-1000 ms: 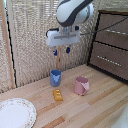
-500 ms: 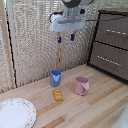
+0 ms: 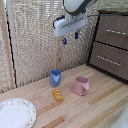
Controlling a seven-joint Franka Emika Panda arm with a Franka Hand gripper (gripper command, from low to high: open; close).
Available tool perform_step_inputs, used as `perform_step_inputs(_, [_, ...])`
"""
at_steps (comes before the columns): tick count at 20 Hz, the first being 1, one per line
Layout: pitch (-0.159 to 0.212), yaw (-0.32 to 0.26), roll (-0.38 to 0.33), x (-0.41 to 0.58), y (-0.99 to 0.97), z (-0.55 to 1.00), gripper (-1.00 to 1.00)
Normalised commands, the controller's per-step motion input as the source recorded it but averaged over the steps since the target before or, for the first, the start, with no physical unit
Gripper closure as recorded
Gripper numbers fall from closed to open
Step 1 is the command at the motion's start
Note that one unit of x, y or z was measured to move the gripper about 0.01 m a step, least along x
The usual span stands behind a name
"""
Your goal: Propose to navigate your clamp on the clench of the first drawer. Use gentle force to register to the cabinet. Send posterior your swing mandate till over it lurks, a cup of pink essence. Fortify your grip after aiming concentric with the pink cup’s periphery. Manoeuvre the pink towards the cabinet's top. Drop your compression till the cup is resting inside.
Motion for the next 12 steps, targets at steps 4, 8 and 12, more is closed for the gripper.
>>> perform_step_inputs(4, [-0.078, 0.098, -0.375, 0.034, -0.19, -0.11, -1.00])
perform_step_inputs(8, [-0.027, 0.060, -0.375, 0.102, -0.16, -0.10, -1.00])
perform_step_inputs(12, [0.000, 0.030, -0.375, 0.115, -0.12, -0.07, -1.00])
